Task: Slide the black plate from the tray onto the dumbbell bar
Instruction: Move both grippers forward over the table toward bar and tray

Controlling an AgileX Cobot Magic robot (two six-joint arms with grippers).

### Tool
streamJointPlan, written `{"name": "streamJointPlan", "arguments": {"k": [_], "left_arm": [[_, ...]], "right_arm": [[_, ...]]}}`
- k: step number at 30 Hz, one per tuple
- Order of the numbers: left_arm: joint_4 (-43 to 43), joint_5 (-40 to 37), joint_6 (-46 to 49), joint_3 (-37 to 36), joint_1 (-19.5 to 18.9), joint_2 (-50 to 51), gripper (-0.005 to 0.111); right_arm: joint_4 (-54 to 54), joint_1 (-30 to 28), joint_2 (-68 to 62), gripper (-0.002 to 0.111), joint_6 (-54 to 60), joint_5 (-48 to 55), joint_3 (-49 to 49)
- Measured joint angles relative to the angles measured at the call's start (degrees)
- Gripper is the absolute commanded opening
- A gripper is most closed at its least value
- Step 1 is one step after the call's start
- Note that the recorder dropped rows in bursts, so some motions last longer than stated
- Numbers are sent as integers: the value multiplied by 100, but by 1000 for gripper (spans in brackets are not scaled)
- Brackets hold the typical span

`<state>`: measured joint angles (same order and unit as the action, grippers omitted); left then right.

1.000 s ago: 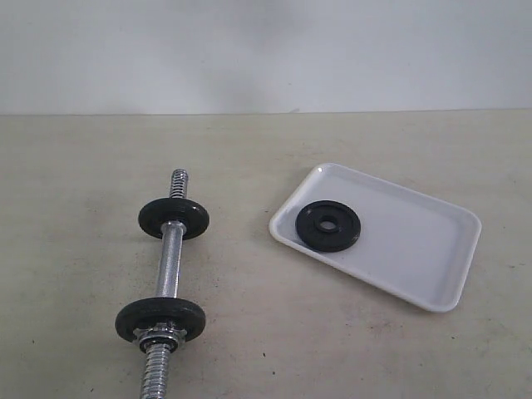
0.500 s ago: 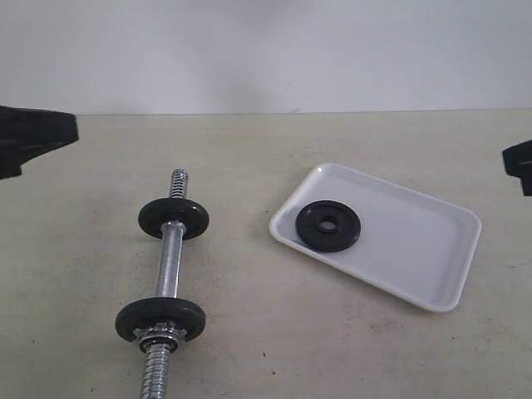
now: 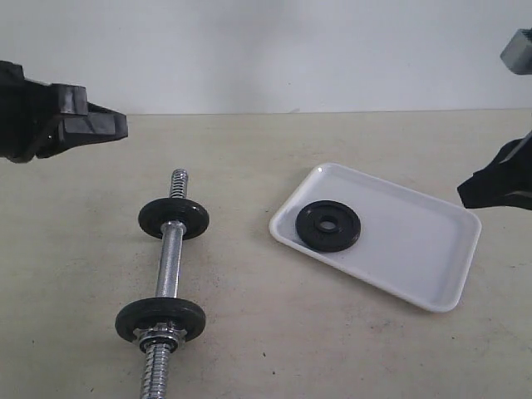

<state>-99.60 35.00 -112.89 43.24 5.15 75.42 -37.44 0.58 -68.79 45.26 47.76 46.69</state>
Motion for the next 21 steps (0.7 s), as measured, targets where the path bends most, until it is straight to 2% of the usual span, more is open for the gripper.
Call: {"name": "streamJointPlan", "arguments": {"k": [7, 14, 21], "left_arm": [[-14, -772, 569, 0, 0, 612, 4], [-42, -2250, 784, 0, 0, 655, 4], [-42, -3191, 1106, -11, 0, 655, 4]], "right_arm": [[-149, 0, -7, 0, 224, 11, 0], [-170, 0, -7, 0, 259, -12, 0], [-183, 0, -7, 0, 270, -92, 0]]}}
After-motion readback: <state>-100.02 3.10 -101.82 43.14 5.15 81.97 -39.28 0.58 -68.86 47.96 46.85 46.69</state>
